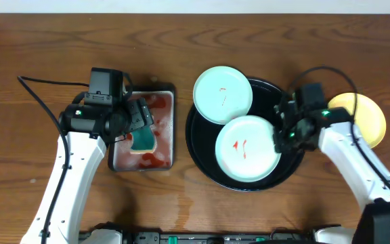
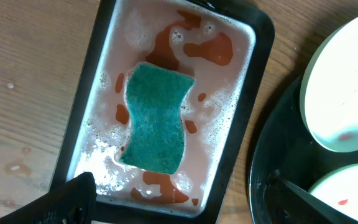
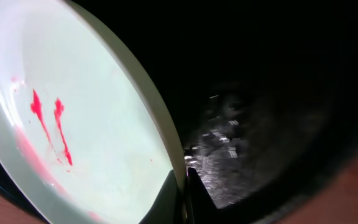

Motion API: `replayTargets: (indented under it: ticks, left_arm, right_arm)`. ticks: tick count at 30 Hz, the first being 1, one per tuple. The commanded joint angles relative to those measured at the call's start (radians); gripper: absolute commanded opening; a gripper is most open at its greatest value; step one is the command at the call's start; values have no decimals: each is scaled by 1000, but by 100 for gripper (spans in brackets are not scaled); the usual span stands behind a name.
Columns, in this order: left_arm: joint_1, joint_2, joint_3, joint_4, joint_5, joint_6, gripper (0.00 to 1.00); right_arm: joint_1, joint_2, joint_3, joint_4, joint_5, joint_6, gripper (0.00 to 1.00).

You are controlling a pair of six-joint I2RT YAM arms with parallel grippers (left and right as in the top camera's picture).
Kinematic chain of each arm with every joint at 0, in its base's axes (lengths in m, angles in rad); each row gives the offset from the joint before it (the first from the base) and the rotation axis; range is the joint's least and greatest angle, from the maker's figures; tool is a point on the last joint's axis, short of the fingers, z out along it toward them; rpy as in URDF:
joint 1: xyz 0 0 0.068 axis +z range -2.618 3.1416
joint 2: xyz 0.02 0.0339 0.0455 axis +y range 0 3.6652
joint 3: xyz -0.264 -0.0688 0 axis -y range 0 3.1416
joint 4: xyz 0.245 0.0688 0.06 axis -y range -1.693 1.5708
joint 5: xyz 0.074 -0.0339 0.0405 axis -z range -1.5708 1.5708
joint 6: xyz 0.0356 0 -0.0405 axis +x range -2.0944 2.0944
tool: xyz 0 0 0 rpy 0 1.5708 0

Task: Clean dirty plates on tray and stack at the side
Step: 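Move right gripper back and grip the mint plate rim, then grasp the green sponge again with the left gripper and lift it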

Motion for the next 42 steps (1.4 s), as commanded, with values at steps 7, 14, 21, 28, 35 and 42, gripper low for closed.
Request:
replayTargets:
  ticks: [7,14,21,28,35,42]
  left_arm:
    - [5,-2,21,-5,-1,10,86]
    - [4,13,0,-29,-2,10,86]
    - [4,83,-158,111,-61,10,85]
    - [2,266,-248,311,-54,11,69]
    - [2,432,-248,389,-55,37,8]
    - [2,428,-225,364,-55,37,7]
  right_arm:
    - [58,0,-27,126,-19,-16,22]
    - [40,-32,5,66,-72,-15,29]
    - [35,-181,12,55,-76,-16,34]
    - [35,-252,12,41,-77,-6,35]
    - [37,-251,11,21,-89,4,34]
    - [34,-242,10,-44,-86,102,31]
